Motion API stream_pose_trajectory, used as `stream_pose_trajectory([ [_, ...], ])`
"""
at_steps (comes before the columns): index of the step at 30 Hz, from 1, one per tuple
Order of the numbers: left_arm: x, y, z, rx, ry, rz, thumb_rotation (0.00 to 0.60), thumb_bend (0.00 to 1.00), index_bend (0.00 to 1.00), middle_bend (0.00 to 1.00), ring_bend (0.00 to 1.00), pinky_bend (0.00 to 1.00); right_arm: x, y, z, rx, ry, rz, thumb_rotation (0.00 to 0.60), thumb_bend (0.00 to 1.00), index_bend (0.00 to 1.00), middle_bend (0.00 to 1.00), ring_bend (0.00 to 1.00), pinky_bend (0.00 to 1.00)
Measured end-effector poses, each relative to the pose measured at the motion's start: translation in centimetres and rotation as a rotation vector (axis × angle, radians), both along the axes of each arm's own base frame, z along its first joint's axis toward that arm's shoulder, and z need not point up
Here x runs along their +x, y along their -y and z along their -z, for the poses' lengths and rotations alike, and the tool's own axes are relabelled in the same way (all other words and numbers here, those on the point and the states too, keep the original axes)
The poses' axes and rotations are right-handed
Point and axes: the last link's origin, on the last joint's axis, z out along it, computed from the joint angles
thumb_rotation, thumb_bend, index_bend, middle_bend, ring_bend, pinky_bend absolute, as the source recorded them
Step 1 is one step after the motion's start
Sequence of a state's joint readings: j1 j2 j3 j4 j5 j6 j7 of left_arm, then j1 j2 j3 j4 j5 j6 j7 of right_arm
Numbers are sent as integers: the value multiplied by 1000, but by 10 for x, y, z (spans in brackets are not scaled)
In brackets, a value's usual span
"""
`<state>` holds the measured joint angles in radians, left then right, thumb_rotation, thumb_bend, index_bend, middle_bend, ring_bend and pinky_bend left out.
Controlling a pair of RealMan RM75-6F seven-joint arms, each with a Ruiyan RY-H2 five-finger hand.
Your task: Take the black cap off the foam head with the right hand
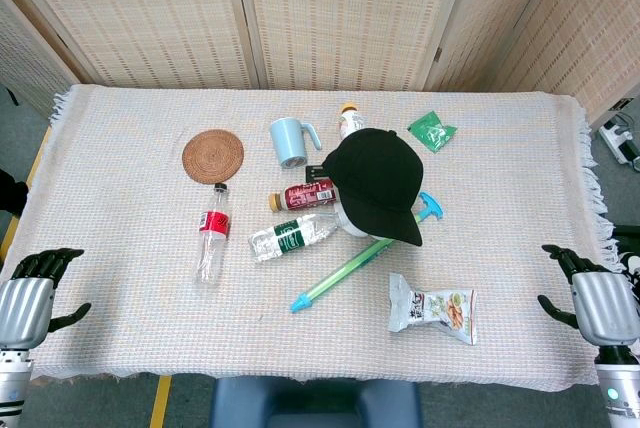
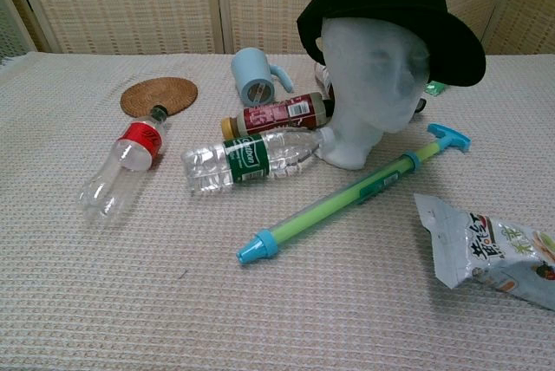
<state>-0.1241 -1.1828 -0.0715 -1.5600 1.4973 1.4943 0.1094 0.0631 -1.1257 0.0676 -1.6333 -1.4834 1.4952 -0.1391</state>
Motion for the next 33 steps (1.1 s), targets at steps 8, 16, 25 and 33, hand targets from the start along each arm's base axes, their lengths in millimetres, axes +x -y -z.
stream_pose_trajectory([
  [8, 0, -2, 2, -5, -4, 9, 600, 164, 262, 280, 231, 246, 0, 0, 2, 6, 6, -3, 600, 120, 235, 337, 499, 634],
  [16, 3, 2, -3, -2, 1, 14, 600, 165, 266, 281, 232, 247, 14, 9, 5, 9, 41, -82, 600, 117, 233, 346, 716, 848],
  [25, 4, 4, -7, -7, 10, 17, 600, 165, 265, 281, 232, 246, 61, 40, 19, 35, 155, -210, 600, 89, 172, 344, 820, 940],
  [33, 4, 4, -9, -14, 17, 21, 600, 165, 267, 281, 232, 247, 106, 63, 46, 86, 257, -294, 600, 82, 169, 339, 825, 946],
])
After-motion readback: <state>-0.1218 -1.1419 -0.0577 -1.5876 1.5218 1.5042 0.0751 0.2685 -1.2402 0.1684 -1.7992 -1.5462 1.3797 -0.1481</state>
